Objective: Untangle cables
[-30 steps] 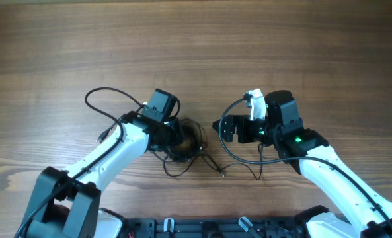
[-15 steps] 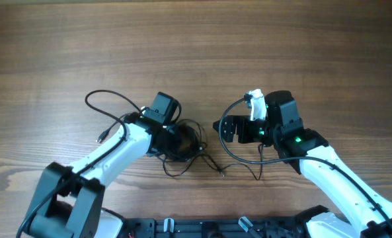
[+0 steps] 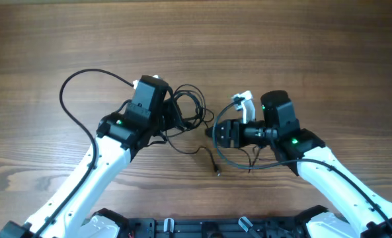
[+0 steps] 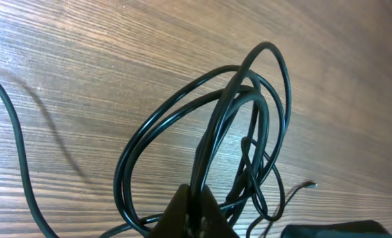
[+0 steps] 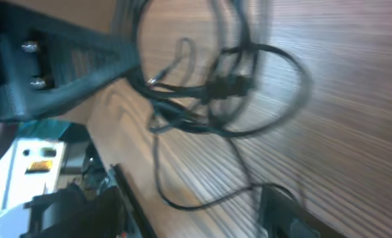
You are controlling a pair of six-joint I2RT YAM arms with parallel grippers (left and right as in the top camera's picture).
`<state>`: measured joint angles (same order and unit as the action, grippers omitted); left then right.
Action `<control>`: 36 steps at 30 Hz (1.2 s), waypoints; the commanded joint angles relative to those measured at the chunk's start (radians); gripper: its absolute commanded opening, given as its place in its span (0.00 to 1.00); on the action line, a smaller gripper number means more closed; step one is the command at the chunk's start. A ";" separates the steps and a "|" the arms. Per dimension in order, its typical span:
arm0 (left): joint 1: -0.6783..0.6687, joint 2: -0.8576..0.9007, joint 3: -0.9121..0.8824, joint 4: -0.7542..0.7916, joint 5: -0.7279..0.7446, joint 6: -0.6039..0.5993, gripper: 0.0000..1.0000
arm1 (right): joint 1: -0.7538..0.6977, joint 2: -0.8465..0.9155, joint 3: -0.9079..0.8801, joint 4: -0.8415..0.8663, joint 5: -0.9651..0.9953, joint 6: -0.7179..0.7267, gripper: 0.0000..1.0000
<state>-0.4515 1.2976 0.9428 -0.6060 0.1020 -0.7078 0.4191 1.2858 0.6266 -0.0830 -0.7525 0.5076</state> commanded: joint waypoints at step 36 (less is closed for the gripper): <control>0.133 -0.347 0.014 0.285 0.861 0.155 0.04 | 0.100 0.229 0.007 0.229 0.353 0.372 0.76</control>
<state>-0.3717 1.0256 0.9382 -0.3553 0.6525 -0.5762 0.5594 1.4960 0.6304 0.1455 -0.4824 0.8783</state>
